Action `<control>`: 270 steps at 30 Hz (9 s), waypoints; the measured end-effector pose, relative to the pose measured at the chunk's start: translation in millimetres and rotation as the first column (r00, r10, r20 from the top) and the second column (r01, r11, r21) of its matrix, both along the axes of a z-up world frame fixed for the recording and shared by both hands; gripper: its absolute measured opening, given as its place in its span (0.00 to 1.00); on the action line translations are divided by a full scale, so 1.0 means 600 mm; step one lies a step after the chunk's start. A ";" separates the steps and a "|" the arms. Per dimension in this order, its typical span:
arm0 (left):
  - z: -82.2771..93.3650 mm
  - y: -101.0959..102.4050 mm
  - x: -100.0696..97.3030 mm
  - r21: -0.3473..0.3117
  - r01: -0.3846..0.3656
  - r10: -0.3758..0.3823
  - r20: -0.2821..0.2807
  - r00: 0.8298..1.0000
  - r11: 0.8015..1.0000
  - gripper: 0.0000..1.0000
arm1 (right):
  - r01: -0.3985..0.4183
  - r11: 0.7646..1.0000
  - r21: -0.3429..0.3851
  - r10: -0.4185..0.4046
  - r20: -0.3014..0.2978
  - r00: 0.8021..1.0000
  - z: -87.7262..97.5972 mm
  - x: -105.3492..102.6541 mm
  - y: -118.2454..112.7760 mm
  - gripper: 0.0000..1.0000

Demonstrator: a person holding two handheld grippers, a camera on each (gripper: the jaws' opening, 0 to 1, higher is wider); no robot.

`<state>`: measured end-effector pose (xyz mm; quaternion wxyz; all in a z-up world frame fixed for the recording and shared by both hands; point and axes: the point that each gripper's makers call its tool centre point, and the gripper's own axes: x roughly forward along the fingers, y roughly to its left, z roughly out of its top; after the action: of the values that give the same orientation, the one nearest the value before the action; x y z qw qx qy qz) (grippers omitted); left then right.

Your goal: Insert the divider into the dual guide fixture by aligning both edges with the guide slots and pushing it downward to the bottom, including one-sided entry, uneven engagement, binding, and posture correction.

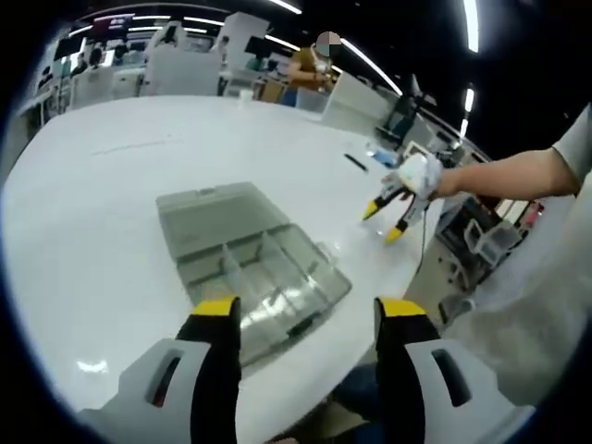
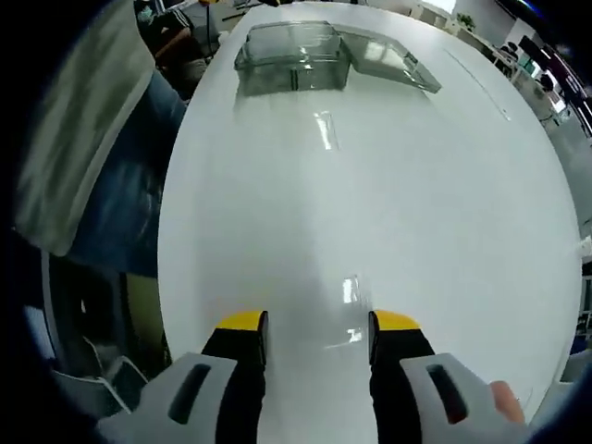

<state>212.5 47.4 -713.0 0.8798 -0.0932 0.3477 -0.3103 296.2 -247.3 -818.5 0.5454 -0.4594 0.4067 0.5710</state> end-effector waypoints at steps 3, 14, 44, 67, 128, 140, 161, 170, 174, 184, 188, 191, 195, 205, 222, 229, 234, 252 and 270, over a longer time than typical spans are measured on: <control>0.001 0.001 0.000 -0.002 -0.003 0.003 0.000 1.000 1.000 0.56 | -0.021 1.000 -0.005 0.021 -0.003 1.000 0.000 0.001 0.002 0.39; 0.001 0.003 0.006 -0.005 -0.011 0.011 0.003 1.000 1.000 0.56 | -0.085 0.996 -0.027 0.084 -0.031 0.996 -0.004 -0.002 0.004 0.32; 0.006 0.004 0.011 -0.011 -0.021 0.021 0.007 1.000 1.000 0.55 | -0.115 0.992 -0.047 0.113 -0.025 0.993 -0.002 0.001 0.004 0.27; 0.014 -0.006 0.022 -0.023 -0.005 0.005 0.019 1.000 1.000 0.55 | -0.099 0.995 -0.013 0.099 0.007 0.995 0.029 0.000 0.046 0.27; 0.049 -0.111 0.066 -0.139 0.084 -0.087 -0.015 0.996 0.987 0.34 | -0.254 0.943 0.216 0.216 0.187 0.958 0.185 -0.065 0.320 0.27; 0.046 -0.114 0.067 -0.139 0.080 -0.085 -0.032 0.996 0.987 0.31 | -0.271 0.930 0.248 0.226 0.193 0.955 0.194 -0.079 0.349 0.27; 0.045 -0.105 0.073 -0.201 0.009 -0.027 -0.086 0.996 0.980 0.19 | -0.286 0.917 0.278 0.226 0.228 0.947 0.210 -0.085 0.375 0.27; 0.043 -0.105 0.073 -0.228 -0.018 -0.009 -0.116 0.993 0.974 0.13 | -0.292 0.913 0.286 0.224 0.246 0.943 0.216 -0.086 0.382 0.27; 0.043 -0.104 0.074 -0.250 -0.038 0.003 -0.139 0.990 0.967 0.08 | -0.292 0.912 0.287 0.222 0.254 0.941 0.218 -0.084 0.383 0.27; 0.046 -0.105 0.074 -0.286 -0.063 0.014 -0.172 0.985 0.956 0.02 | -0.294 0.912 0.287 0.219 0.267 0.938 0.221 -0.083 0.387 0.27; 0.047 -0.105 0.074 -0.297 -0.073 0.019 -0.181 0.983 0.952 0.01 | -0.293 0.912 0.286 0.217 0.271 0.938 0.222 -0.083 0.387 0.27; 0.048 -0.105 0.073 -0.311 -0.085 0.023 -0.197 0.980 0.947 0.01 | -0.293 0.912 0.287 0.216 0.272 0.938 0.222 -0.084 0.386 0.27; 0.049 -0.103 0.074 -0.339 -0.114 0.035 -0.229 0.973 0.934 0.00 | -0.292 0.912 0.287 0.213 0.279 0.936 0.223 -0.083 0.388 0.27; 0.047 -0.100 0.072 -0.361 -0.143 0.044 -0.269 0.962 0.921 0.00 | -0.297 0.911 0.287 0.212 0.291 0.933 0.224 -0.084 0.392 0.27; 0.058 -0.092 0.072 -0.382 -0.174 0.064 -0.283 0.957 0.908 0.00 | -0.321 0.904 0.284 0.219 0.338 0.915 0.238 -0.083 0.400 0.28; 0.055 -0.083 0.072 -0.372 -0.162 0.065 -0.260 0.964 0.914 0.00 | -0.303 0.903 0.304 0.196 0.336 0.921 0.249 -0.079 0.401 0.30; 0.053 -0.077 0.073 -0.360 -0.142 0.060 -0.228 0.972 0.922 0.00 | -0.282 0.906 0.315 0.181 0.312 0.933 0.253 -0.074 0.396 0.26; 0.051 -0.067 0.065 -0.274 -0.005 -0.012 -0.060 0.998 0.962 0.00 | -0.231 0.911 0.343 0.168 0.204 0.965 0.266 -0.068 0.386 0.22; 0.065 -0.069 0.060 -0.216 0.088 -0.077 0.058 0.995 0.972 0.00 | -0.278 0.911 0.304 0.253 0.122 0.960 0.272 -0.068 0.394 0.18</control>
<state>248.7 6.0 -674.1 0.8588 -0.1673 0.2935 -0.3852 255.5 -11.1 -655.3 0.5454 -0.4391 0.2209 0.6789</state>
